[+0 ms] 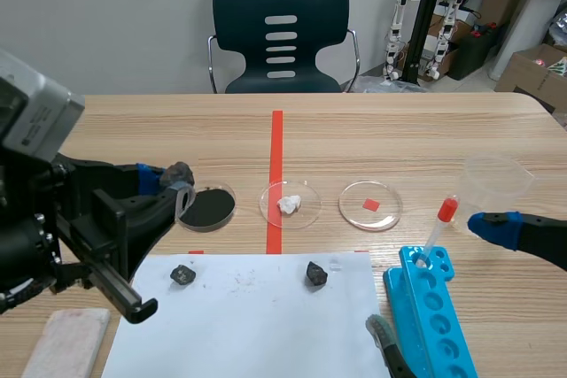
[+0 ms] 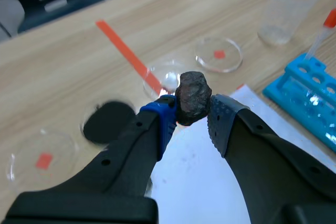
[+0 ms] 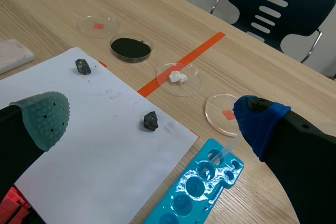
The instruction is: Rub the mineral on the streak plate
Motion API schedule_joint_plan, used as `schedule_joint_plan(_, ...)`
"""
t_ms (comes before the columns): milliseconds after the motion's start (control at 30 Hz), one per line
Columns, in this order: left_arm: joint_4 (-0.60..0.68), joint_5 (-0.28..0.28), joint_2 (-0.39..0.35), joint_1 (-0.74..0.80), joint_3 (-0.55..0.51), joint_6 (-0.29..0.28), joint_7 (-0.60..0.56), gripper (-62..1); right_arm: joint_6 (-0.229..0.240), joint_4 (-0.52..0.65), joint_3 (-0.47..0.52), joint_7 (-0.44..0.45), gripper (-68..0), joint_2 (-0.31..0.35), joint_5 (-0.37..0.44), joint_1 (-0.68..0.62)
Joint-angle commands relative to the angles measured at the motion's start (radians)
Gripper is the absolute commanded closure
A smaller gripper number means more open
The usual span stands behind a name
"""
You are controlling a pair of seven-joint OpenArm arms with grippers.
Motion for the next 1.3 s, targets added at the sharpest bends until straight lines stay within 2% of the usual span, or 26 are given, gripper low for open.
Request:
schedule_joint_plan(0, 0.008, -0.013, 0.005, 0.002, 0.0, 0.021, 0.042, -13.2, -0.001, 0.025, 0.009, 0.015, -67.9, -0.002, 0.012, 0.006)
schedule_joint_plan(133, 0.008, -0.017, 0.005, 0.002, 0.0, 0.128, 0.231, -13.2, -0.001, 0.025, 0.009, 0.015, -67.9, -0.002, 0.012, 0.006)
schedule_joint_plan(333, -0.007, -0.029, 0.012, -0.016, 0.0, 0.369, 0.476, -13.2, -0.001, 0.025, 0.009, 0.016, -67.9, -0.002, 0.012, 0.006)
schedule_joint_plan(467, -0.025, -0.035, 0.029, -0.043, -0.017, 0.454, 0.652, -13.2, -0.001, 0.025, 0.009, 0.016, -67.9, -0.002, 0.012, 0.006)
schedule_joint_plan(667, -0.041, -0.051, 0.043, -0.091, -0.045, 0.528, 0.867, -13.2, -0.001, 0.025, 0.009, 0.015, -67.9, -0.002, 0.012, 0.006)
schedule_joint_plan(833, -0.062, -0.06, 0.041, -0.142, -0.056, 0.568, 0.982, -13.2, -0.001, 0.025, 0.009, 0.015, -67.9, -0.002, 0.012, 0.006)
schedule_joint_plan(1000, -0.115, -0.115, 0.025, -0.185, -0.053, 0.582, 0.989, -13.2, -0.001, 0.025, 0.009, 0.015, -67.9, -0.002, 0.012, 0.006)
schedule_joint_plan(1267, -0.169, -0.212, -0.069, -0.255, 0.014, 0.639, 0.97, -13.2, -0.001, 0.025, 0.009, 0.015, -67.9, -0.002, 0.012, 0.006)
